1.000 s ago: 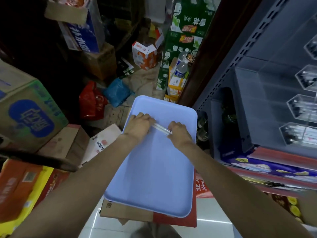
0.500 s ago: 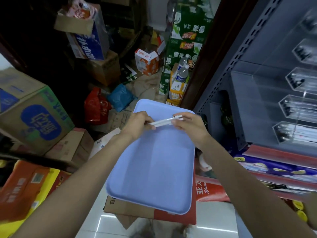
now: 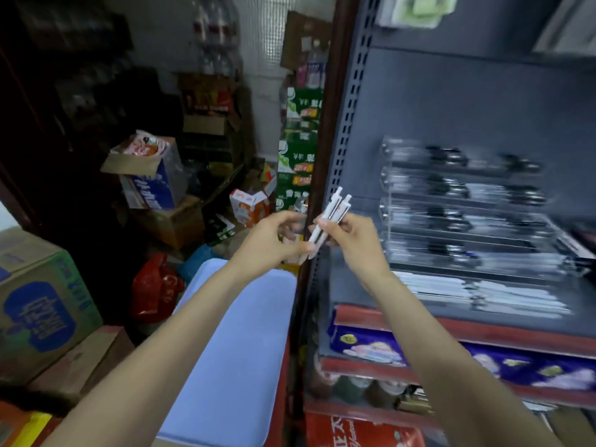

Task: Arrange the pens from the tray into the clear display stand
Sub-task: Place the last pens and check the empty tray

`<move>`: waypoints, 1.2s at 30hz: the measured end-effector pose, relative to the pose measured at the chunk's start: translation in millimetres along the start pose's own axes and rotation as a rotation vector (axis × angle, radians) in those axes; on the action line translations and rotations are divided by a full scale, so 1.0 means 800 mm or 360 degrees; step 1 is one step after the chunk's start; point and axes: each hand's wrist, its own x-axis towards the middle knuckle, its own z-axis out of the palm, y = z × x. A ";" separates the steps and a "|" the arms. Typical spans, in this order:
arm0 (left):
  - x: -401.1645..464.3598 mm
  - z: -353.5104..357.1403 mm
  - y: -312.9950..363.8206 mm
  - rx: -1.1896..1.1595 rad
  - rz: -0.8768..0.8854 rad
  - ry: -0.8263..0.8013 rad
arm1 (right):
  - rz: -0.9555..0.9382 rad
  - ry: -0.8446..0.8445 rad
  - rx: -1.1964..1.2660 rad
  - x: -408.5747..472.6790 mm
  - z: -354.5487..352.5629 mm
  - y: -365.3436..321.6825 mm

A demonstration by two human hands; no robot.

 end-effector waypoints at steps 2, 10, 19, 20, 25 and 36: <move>0.003 0.031 0.042 -0.0079 0.0177 0.0142 | -0.0112 -0.0032 -0.0222 -0.008 -0.052 -0.005; 0.014 0.164 0.143 -0.0255 0.0503 0.0051 | -0.0249 -0.0145 -0.0741 -0.043 -0.225 0.012; 0.018 0.245 0.157 -0.0438 0.0297 0.0153 | -0.0273 0.0018 -0.0827 -0.051 -0.327 0.046; 0.019 0.246 0.153 -0.0499 0.0249 0.0185 | -0.0262 0.0065 -0.0819 -0.050 -0.334 0.050; 0.017 0.244 0.130 -0.0542 0.0022 0.0312 | -0.0228 0.0099 -0.0648 -0.054 -0.352 0.060; 0.001 0.243 0.088 0.0518 0.0050 0.0239 | -0.0151 -0.0103 -0.0749 -0.060 -0.334 0.073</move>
